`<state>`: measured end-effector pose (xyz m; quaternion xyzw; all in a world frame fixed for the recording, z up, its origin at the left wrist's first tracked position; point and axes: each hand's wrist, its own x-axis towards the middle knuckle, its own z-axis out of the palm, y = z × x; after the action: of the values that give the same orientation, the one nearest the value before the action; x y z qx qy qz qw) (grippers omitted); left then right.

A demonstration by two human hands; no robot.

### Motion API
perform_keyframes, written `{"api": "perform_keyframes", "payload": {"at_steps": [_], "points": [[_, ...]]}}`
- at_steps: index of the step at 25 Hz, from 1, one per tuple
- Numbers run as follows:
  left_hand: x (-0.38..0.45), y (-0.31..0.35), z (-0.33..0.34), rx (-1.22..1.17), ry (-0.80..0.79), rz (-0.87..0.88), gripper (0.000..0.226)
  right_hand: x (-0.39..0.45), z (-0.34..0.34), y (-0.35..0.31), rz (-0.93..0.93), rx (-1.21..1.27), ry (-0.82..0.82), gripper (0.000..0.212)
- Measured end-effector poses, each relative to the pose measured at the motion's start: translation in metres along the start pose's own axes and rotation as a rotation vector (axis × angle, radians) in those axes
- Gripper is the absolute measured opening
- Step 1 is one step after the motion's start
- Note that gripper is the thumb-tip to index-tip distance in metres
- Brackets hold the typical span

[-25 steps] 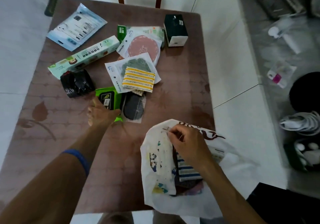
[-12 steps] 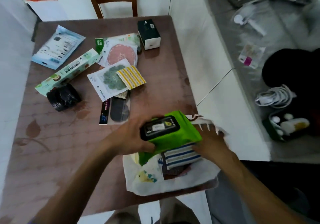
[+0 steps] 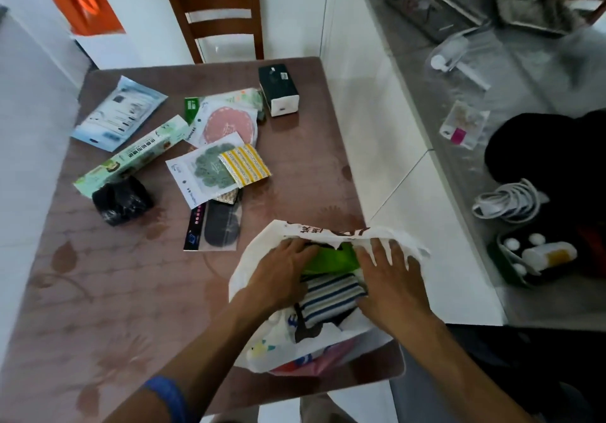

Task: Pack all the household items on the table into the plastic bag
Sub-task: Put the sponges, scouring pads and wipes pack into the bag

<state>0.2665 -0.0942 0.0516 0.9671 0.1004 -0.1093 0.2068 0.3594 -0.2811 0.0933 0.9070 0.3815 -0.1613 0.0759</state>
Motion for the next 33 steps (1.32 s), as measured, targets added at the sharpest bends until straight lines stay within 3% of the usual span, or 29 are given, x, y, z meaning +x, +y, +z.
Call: {"api": "perform_keyframes", "payload": {"at_steps": [4,8,11,14,17,19,21,23,24,26,30,33], "points": [[-0.032,-0.017,-0.025,-0.283,0.308,0.033,0.026,0.024,-0.024,-0.033,-0.187,0.241,0.149,0.046],[-0.041,-0.074,-0.032,-0.628,0.61,-0.461,0.012,0.06,-0.035,-0.083,-0.298,0.435,0.16,0.039],[-0.035,-0.133,-0.015,-0.571,0.429,-0.775,0.023,0.076,-0.022,-0.104,-0.308,0.423,0.082,0.039],[-0.016,-0.172,0.012,-0.511,0.166,-0.873,0.048,0.074,0.001,-0.097,-0.261,0.406,0.008,0.039],[0.002,-0.189,0.032,-0.42,0.155,-1.007,0.053,0.064,0.021,-0.08,-0.184,0.407,-0.018,0.039],[0.006,-0.194,0.045,-0.463,0.316,-1.027,0.057,0.057,0.028,-0.072,-0.141,0.345,-0.072,0.04],[0.01,-0.196,0.055,-0.786,0.474,-0.998,0.067,0.049,0.032,-0.064,-0.102,0.183,-0.139,0.035],[0.013,-0.192,0.059,-1.05,0.589,-0.974,0.049,0.039,0.032,-0.054,-0.029,0.029,-0.194,0.036],[0.013,-0.188,0.061,-1.058,0.605,-1.008,0.032,0.034,0.03,-0.049,0.001,-0.041,-0.215,0.04],[0.005,-0.179,0.062,-0.973,0.612,-1.053,0.008,0.028,0.024,-0.037,0.056,-0.119,-0.235,0.047],[-0.017,-0.16,0.048,-0.699,0.634,-0.999,0.019,0.027,0.03,-0.016,0.116,-0.089,-0.139,0.064],[-0.022,-0.132,0.011,-0.51,0.815,-0.811,0.021,0.037,0.045,-0.01,0.069,-0.008,-0.029,0.08]]}}
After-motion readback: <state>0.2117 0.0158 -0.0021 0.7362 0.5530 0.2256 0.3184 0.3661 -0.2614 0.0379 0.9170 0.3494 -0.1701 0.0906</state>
